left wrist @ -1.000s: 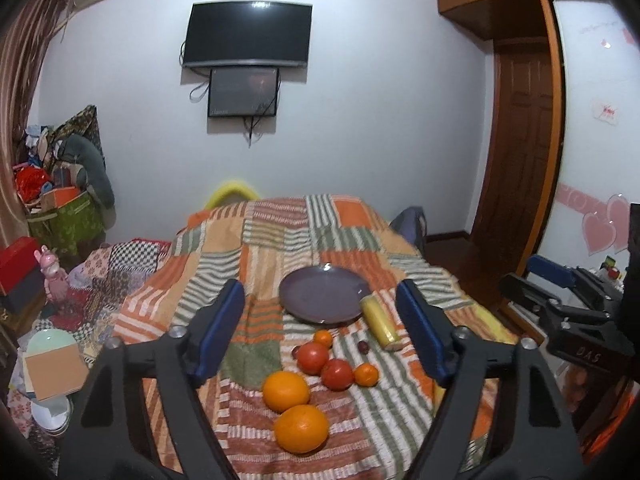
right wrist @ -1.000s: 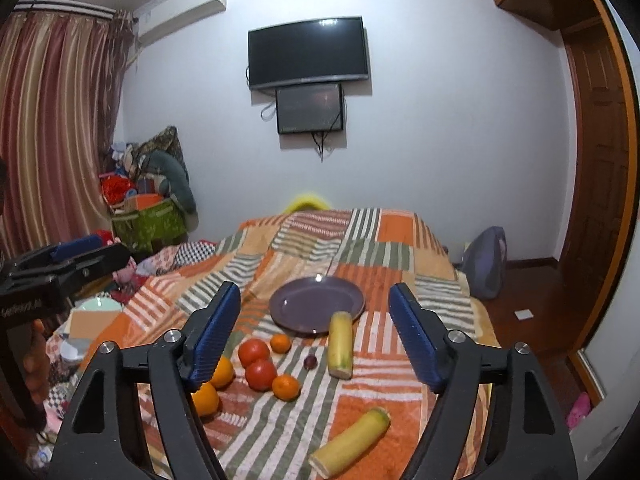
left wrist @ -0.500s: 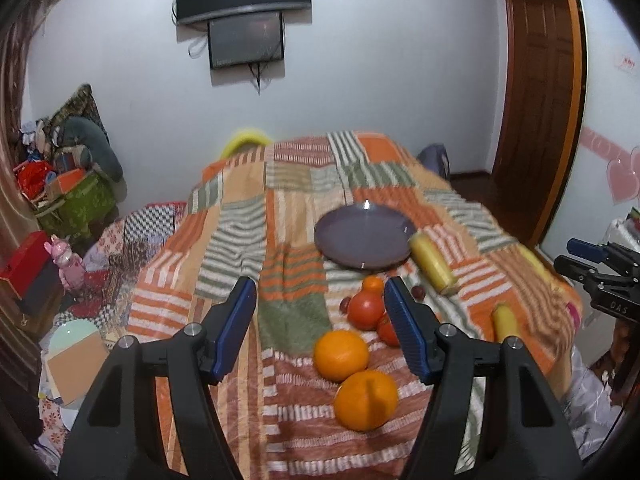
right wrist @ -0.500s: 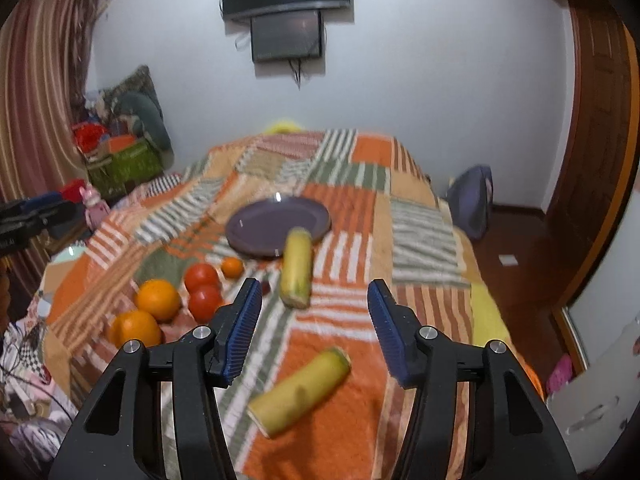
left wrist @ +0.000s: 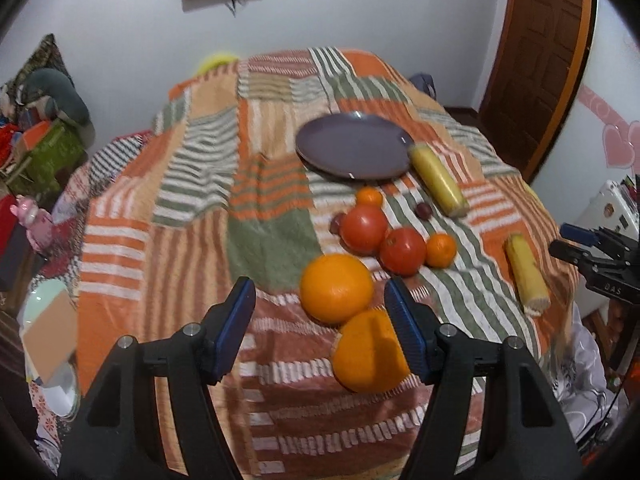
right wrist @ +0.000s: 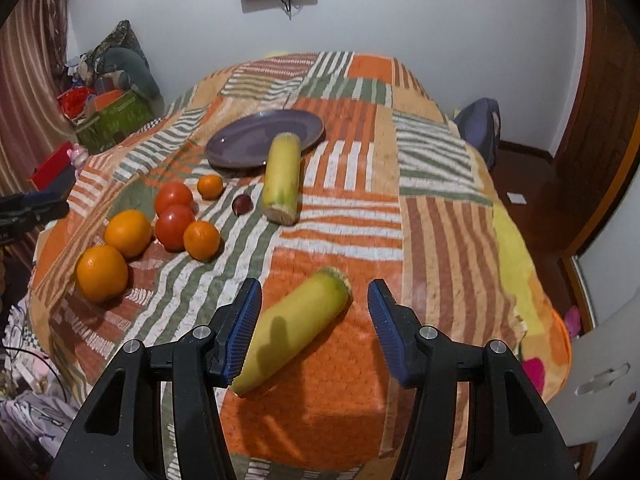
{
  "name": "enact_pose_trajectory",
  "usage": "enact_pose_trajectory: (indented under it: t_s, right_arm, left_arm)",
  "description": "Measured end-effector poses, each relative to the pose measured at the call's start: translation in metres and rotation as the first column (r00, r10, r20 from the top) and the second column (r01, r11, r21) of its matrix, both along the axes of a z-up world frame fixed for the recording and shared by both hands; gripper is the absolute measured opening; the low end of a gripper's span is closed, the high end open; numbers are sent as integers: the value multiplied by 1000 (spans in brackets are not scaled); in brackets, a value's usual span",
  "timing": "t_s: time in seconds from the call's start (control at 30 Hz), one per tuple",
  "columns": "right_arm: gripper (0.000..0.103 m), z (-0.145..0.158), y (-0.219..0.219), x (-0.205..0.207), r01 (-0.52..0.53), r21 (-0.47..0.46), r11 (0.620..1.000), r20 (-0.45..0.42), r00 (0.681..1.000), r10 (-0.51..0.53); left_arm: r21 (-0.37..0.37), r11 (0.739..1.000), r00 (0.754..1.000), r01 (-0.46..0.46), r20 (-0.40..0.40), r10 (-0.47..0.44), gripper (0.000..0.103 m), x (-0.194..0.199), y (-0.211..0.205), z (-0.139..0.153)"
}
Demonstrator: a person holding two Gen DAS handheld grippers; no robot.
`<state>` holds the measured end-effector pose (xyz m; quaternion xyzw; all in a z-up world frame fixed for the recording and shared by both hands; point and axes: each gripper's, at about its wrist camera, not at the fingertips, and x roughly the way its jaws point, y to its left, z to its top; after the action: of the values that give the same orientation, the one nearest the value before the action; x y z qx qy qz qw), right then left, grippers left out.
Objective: Organize fruits
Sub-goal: 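Grasp the large orange with the left tool while the right tool grasps a yellow corn cob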
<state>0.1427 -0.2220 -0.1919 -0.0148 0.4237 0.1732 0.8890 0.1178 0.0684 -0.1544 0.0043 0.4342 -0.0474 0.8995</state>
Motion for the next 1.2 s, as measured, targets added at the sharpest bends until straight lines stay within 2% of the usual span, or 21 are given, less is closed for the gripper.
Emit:
enact_pose_trajectory:
  t_s: [0.17, 0.3, 0.57, 0.87, 1.0, 1.13, 1.2]
  right_arm:
    - [52, -12, 1, 7, -8, 36, 999, -57, 998, 10]
    - [52, -21, 6, 9, -19, 25, 1000, -70, 997, 20]
    - [52, -34, 9, 17, -16, 60, 998, -116, 993, 23]
    - [69, -43, 16, 21, -34, 43, 999, -134, 990, 39]
    - [75, -48, 15, 25, -28, 54, 998, -154, 987, 36]
    - [77, -52, 14, 27, -34, 66, 997, -180, 983, 45]
    - [75, -56, 13, 29, -39, 90, 995, -214, 975, 57]
  left_arm:
    - [-19, 999, 997, 42, -62, -43, 70, 3, -15, -19]
    - [-19, 999, 993, 45, -105, -47, 73, 8, -20, -30]
    - [-33, 998, 982, 55, -180, -60, 77, 16, -29, -55]
    - [-65, 997, 961, 42, -270, -59, 77, 20, -30, -81]
    - [-81, 996, 962, 37, -268, -57, 77, 22, -29, -84]
    - [-116, 992, 965, 38, -255, -67, 76, 22, -29, -80]
    - [-126, 991, 965, 36, -252, -67, 73, 22, -30, -79]
